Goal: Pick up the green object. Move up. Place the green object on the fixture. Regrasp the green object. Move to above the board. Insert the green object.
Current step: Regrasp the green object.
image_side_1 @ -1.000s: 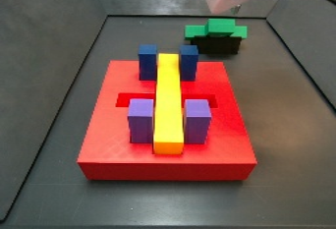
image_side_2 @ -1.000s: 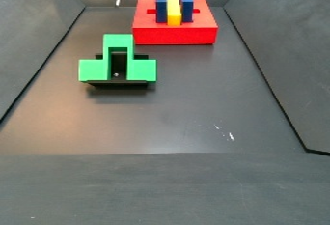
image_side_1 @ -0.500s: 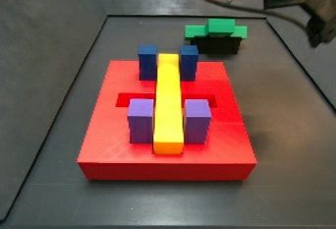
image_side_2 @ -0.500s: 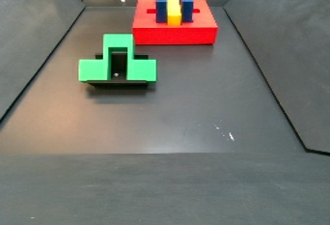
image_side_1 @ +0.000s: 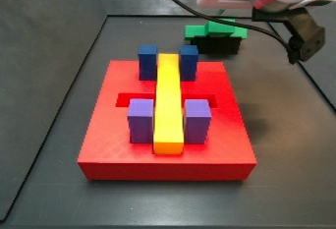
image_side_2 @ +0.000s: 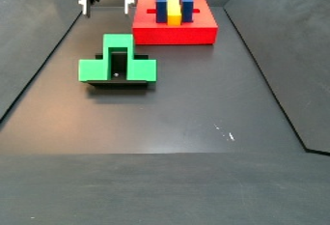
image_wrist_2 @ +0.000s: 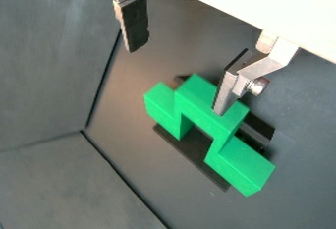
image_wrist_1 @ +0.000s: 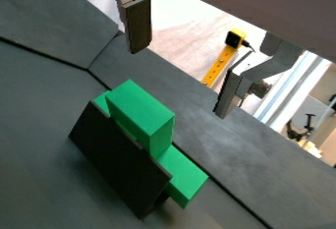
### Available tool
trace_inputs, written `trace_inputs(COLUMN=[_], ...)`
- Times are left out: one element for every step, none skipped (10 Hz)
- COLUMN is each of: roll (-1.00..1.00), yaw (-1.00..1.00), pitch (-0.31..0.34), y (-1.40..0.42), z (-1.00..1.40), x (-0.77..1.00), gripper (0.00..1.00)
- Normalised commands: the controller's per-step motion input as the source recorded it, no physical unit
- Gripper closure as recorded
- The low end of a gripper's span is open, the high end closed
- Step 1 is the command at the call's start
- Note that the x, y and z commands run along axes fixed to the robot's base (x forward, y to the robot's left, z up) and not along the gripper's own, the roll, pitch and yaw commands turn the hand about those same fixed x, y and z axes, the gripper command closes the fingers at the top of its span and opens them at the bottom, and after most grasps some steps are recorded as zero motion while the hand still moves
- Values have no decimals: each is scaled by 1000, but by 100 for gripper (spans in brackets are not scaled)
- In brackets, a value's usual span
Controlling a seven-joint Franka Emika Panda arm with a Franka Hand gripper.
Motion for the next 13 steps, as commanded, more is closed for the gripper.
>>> trace_inputs(roll=[-97, -106, -43, -31, -103, -137, 0, 0, 0, 0, 0, 0, 0], yaw=[403, 260, 97, 71, 80, 69, 74, 20, 9, 20, 17, 14, 34], pitch=[-11, -17, -14, 0, -40, -46, 0, 14, 0, 0, 0, 0, 0], y=[274, 206, 123, 23, 0, 0, 0, 17, 0, 0, 0, 0, 0], z=[-60, -69, -80, -106, -177, -203, -57, -20, -137, -120, -149, -180, -257], x=[0, -109, -414, -403, -317, -271, 0, 289, 57, 63, 46, 26, 97], gripper=[0, 0, 0, 0, 0, 0, 0, 0, 0, 0, 0, 0, 0])
